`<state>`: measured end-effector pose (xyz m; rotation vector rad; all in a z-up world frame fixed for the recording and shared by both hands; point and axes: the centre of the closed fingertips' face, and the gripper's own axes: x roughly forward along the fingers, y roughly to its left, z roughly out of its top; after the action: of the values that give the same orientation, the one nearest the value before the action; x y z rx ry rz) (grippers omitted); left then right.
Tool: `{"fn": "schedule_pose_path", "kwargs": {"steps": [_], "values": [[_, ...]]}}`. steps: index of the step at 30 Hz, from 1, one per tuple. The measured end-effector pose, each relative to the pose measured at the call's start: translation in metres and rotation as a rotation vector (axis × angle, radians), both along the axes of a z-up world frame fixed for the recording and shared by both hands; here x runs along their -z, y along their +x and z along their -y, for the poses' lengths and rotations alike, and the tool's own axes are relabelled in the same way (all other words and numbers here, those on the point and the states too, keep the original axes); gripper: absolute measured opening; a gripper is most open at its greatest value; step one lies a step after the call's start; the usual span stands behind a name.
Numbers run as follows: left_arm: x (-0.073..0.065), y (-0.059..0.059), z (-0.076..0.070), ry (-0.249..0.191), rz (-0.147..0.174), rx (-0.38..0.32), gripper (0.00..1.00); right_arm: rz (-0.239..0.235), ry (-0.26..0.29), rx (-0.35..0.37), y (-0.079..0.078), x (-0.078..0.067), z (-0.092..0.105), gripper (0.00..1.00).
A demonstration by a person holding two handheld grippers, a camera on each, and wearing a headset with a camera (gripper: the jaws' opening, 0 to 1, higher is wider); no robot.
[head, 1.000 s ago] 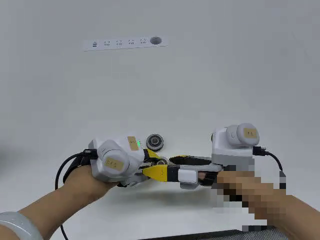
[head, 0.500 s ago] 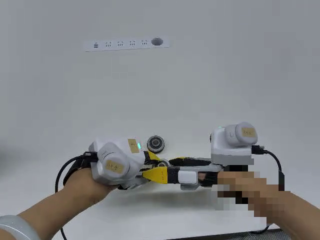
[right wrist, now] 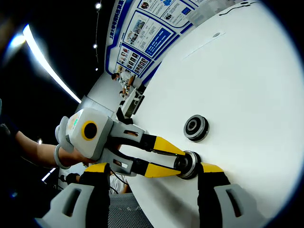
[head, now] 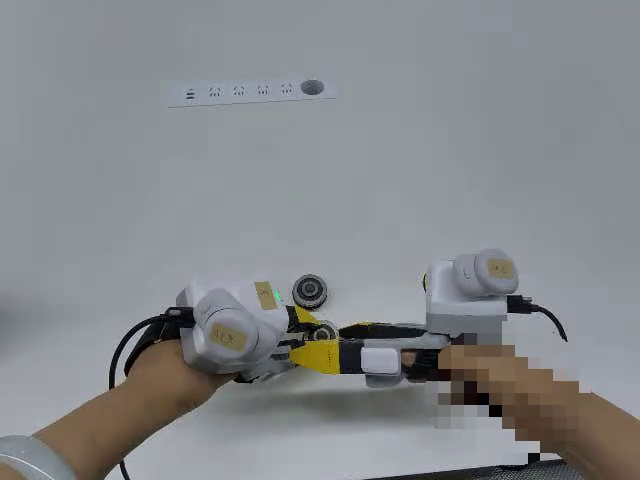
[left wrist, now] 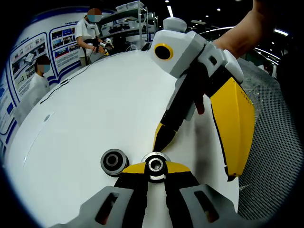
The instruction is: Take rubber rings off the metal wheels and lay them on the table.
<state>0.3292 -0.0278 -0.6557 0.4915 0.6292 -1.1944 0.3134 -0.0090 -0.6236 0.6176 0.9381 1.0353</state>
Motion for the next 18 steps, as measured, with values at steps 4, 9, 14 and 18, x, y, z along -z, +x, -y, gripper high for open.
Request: {"fn": "schedule_pose_path", "kwargs": {"steps": [4,9,14,18], "values": [[0.0,-0.0004,-0.0002,-0.001,-0.001,0.002,0.12,-0.01,0.006,0.0,-0.0022,-0.0001,0.0012,0.76],[0.0,-0.0004,-0.0002,-0.001,-0.002,0.001,0.12,-0.023,0.025,0.011,-0.0032,-0.0018,0.0029,0.76],[0.0002,-0.0007,-0.0004,-0.001,-0.003,0.002,0.12,-0.033,0.044,0.019,-0.0031,-0.0039,0.0039,0.77],[0.0002,-0.0008,-0.0002,-0.001,-0.003,0.002,0.12,-0.031,0.043,0.02,-0.0033,-0.0042,0.0049,0.76]]}}
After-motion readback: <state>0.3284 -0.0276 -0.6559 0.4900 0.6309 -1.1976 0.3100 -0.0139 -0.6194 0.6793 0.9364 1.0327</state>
